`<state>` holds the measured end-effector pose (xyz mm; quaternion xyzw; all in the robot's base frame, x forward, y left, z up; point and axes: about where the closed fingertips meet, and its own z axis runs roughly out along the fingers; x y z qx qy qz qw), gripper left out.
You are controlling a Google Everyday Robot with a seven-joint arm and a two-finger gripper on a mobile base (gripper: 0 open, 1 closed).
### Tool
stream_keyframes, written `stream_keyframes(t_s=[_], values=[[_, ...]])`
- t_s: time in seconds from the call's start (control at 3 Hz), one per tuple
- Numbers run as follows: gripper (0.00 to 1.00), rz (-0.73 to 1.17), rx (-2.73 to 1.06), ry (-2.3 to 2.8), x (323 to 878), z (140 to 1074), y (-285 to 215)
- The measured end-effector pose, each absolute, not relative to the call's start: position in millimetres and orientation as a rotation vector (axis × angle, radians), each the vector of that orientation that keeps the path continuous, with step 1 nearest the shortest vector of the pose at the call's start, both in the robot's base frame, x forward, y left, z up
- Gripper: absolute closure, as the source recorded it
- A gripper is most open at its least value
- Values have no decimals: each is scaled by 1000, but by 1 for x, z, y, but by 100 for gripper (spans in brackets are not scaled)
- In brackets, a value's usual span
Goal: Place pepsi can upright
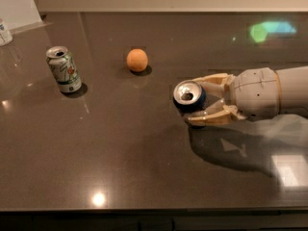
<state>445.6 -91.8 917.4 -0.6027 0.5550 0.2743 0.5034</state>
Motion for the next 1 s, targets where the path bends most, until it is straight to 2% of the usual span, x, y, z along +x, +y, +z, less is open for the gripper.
stream_keyframes(t_s=[1.0], values=[[100,710,-1421,1318,457,924,-89]])
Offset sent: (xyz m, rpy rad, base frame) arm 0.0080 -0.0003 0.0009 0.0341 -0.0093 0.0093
